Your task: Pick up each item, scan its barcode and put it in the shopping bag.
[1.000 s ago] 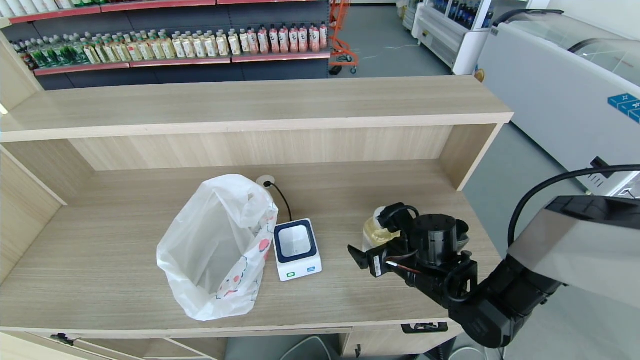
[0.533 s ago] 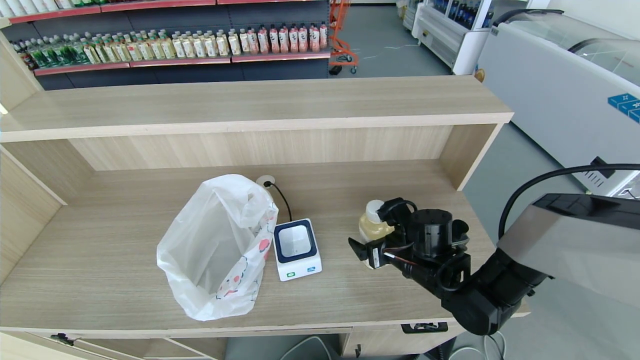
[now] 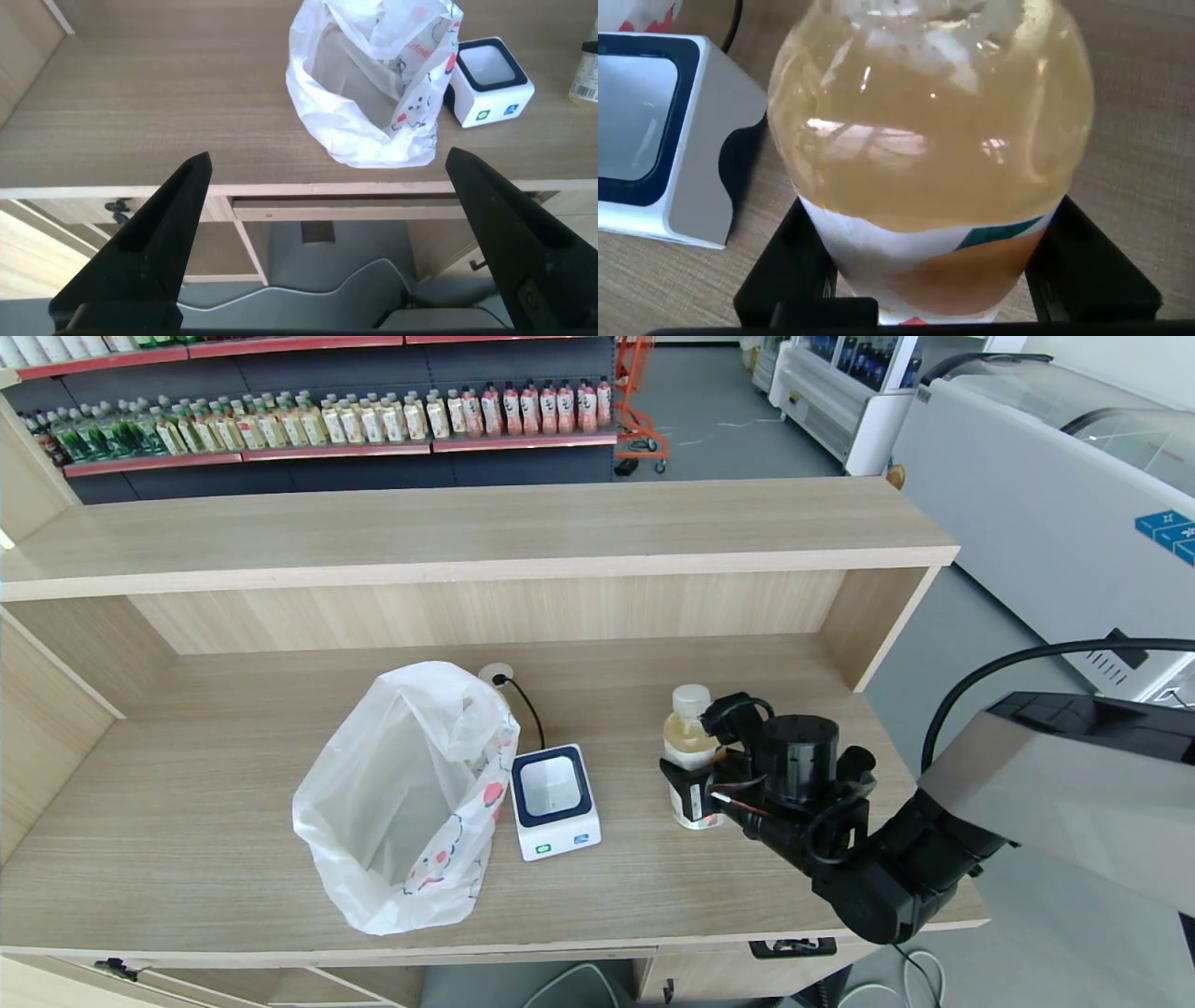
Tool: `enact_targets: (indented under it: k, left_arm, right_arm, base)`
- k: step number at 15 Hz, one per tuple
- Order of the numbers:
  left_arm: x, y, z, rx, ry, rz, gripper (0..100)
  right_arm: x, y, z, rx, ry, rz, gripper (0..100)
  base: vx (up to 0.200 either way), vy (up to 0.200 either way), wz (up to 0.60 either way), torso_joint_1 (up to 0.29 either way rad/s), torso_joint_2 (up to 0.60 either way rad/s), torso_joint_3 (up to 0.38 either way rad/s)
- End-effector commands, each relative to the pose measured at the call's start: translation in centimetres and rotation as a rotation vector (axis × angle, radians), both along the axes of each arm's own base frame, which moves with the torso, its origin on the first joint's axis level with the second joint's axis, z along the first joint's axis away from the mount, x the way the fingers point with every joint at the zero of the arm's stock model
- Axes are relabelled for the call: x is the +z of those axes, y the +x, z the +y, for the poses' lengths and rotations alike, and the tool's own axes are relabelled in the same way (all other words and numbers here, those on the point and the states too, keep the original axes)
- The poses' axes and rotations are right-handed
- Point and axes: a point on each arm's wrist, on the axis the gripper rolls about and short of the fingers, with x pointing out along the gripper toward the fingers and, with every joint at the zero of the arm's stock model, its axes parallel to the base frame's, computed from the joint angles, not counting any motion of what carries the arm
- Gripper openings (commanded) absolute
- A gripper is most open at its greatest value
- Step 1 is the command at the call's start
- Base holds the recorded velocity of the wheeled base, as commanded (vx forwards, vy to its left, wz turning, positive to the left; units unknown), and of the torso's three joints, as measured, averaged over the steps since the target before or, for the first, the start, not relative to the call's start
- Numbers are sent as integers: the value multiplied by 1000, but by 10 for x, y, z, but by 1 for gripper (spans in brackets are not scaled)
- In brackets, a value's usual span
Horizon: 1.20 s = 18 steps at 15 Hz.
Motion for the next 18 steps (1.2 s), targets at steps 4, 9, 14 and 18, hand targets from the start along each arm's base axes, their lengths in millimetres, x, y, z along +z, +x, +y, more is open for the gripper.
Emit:
enact_targets:
  k: [4, 9, 14, 18]
  left_arm:
    - [0, 0, 0, 0, 0, -1, 100]
    - [0, 0, 0, 0, 0, 0, 100]
    - [0, 0, 0, 0, 0, 0, 100]
    - [0, 0, 0, 0, 0, 0, 100]
  right_arm:
    - [-5, -4, -3, -2, -10, 23, 0]
    - [42, -5, -14, -15, 135, -35, 0]
    - [156, -48, -75, 228, 436, 34, 0]
    - [223, -120, -118, 554, 541, 75, 0]
  base:
    - [0, 0, 0, 0, 0, 0]
    - [0, 0, 0, 0, 0, 0]
    - [0, 0, 0, 0, 0, 0]
    - [0, 0, 0, 0, 0, 0]
